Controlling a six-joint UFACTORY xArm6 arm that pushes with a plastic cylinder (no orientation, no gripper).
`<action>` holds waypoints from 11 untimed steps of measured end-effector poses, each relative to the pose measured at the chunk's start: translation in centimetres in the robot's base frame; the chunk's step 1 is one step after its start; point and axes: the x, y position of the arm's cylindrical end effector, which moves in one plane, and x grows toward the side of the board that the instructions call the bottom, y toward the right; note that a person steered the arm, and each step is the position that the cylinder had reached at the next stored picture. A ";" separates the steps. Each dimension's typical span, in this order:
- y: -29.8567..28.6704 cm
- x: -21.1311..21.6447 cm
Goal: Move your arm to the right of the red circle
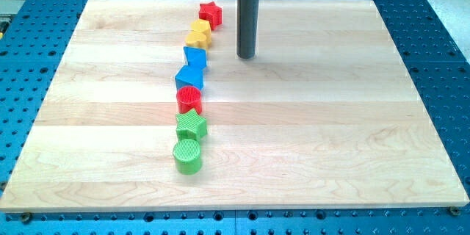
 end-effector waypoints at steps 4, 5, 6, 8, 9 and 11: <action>3.4 0.0; 3.6 0.0; 3.8 0.0; 3.8 0.0; 3.9 0.0; 3.4 8.4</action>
